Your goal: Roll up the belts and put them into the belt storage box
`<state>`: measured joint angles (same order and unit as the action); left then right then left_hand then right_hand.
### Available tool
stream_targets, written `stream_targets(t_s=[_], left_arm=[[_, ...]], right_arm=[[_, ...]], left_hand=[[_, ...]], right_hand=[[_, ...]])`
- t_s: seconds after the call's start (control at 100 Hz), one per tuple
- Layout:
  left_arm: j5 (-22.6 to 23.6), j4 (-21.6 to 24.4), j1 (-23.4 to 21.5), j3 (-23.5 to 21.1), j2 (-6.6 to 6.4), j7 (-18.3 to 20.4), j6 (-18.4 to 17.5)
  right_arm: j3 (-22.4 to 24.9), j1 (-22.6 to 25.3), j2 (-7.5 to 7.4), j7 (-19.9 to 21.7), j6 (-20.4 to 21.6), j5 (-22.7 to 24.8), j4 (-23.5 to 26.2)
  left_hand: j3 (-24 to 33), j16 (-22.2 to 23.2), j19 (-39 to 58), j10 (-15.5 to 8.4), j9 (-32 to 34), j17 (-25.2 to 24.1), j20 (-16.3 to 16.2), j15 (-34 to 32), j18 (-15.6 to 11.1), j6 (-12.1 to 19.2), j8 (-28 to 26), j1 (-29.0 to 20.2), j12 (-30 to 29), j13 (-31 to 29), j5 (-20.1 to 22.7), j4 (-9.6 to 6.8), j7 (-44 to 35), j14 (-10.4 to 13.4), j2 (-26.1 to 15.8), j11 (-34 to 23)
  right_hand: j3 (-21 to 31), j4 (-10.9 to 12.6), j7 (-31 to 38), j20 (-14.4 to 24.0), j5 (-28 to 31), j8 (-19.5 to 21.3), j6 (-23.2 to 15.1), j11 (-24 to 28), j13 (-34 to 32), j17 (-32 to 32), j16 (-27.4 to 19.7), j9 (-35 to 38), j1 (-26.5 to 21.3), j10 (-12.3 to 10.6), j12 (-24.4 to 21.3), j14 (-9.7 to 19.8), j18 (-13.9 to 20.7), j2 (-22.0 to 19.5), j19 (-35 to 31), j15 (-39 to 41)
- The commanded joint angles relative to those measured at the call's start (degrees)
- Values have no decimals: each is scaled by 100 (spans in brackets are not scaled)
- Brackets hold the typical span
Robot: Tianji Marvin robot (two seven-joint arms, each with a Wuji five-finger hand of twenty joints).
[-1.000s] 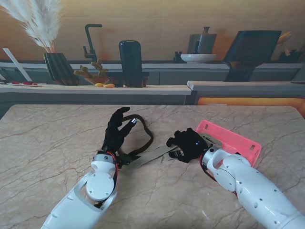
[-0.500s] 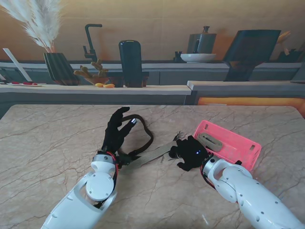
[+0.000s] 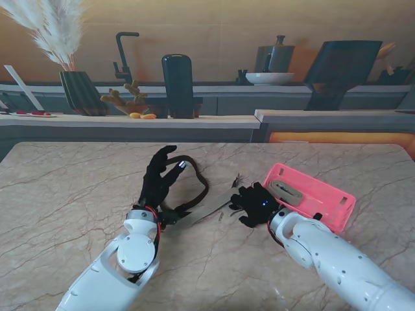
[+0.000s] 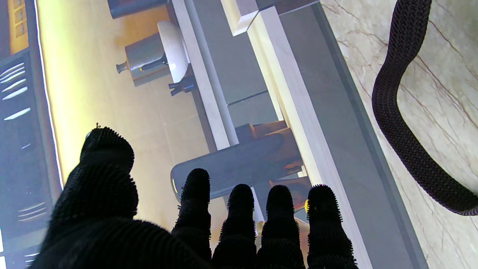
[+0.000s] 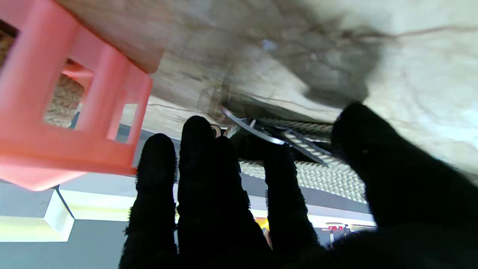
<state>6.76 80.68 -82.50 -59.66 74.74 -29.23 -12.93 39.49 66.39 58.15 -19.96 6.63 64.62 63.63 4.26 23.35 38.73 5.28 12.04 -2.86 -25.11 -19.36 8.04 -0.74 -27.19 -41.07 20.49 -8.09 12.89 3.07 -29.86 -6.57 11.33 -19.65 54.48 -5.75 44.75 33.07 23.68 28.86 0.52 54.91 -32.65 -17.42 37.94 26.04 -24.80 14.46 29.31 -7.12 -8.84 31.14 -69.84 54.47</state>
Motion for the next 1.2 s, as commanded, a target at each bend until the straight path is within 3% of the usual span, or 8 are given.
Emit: stream_targets(t_s=[0.0,0.06,0.08,0.16,0.32,0.5,0.97,1.19], left_arm=[[-26,50,-41,5,17,16,24],[-27,47,-38,7,16,19,24],[-27,46,-36,8,16,20,23],[-33,40,-31,12,17,27,26],[-67,47,-29,20,18,46,51],[-77,43,-23,25,18,56,58],[-7,107,-49,-13,-124,513,119],[330,84,-34,24,-232,722,-6]], right_arm=[[-56,-75,98,36,-16,22,-98],[-191,-170,138,37,-39,-118,-212],[-236,-201,152,34,-46,-164,-251],[-415,-321,198,6,-85,-304,-394],[-764,-549,299,-24,-170,-587,-676],[-803,-579,361,-24,-241,-739,-752],[835,484,333,75,92,-492,617],[1650,1146,508,280,242,-1213,1479]], left_hand=[[-113,45,122,16,65,-52,27,-57,-2,-6,-64,-104,32,-156,116,-228,-171,1,-210,-98],[-112,44,126,20,59,-51,27,-55,1,-4,-65,-109,31,-149,121,-229,-172,-5,-207,-94],[-112,44,127,21,60,-50,27,-55,2,-11,-65,-110,31,-150,118,-229,-170,-6,-207,-94],[-114,46,131,16,64,-51,27,-57,-1,-5,-66,-108,33,-156,119,-228,-169,-3,-213,-95],[-120,45,131,29,73,-54,31,-54,4,-6,-68,-108,32,-164,124,-228,-168,-9,-211,-92],[-122,48,138,21,83,-49,30,-57,10,-5,-68,-112,32,-176,136,-228,-164,-18,-221,-89],[-104,187,365,180,1183,424,-31,-290,166,-60,-36,-290,105,-1019,742,-209,-43,-319,-139,-149],[-99,186,375,216,1337,573,55,-262,72,-57,-46,-344,123,-1112,960,-198,22,-360,-79,-88]], right_hand=[[-188,72,50,-116,48,-30,-149,164,-41,-12,-106,-35,7,75,5,2,-28,-464,-184,151],[-541,16,176,-166,150,-62,-261,180,-160,-85,-137,126,-211,6,-28,7,-34,-934,-215,160],[-701,-108,376,-202,160,-391,-327,182,-205,-109,-162,193,-364,-18,-51,3,-38,-1029,-234,161],[-1020,-363,846,-250,119,-886,-487,205,-321,-202,-193,356,-689,-81,-84,30,-33,-1217,-258,167],[-1187,-513,1660,-327,377,-1376,-1013,175,-629,-400,-240,1020,-1303,-304,-165,47,-87,-1220,-312,169],[-1369,-541,1973,-397,1114,-1340,-1820,-39,-1098,-685,-291,2310,-1927,-828,-336,144,-77,-1524,-364,157],[-1676,-584,2165,-456,1067,-936,-1968,-77,-1106,-624,-320,2482,-2193,-1009,-336,227,-62,-1774,-224,10],[-1800,-555,2077,-428,1076,-791,-2056,-139,-897,-383,-300,2286,-2169,-866,-297,254,-33,-1831,45,-160]])
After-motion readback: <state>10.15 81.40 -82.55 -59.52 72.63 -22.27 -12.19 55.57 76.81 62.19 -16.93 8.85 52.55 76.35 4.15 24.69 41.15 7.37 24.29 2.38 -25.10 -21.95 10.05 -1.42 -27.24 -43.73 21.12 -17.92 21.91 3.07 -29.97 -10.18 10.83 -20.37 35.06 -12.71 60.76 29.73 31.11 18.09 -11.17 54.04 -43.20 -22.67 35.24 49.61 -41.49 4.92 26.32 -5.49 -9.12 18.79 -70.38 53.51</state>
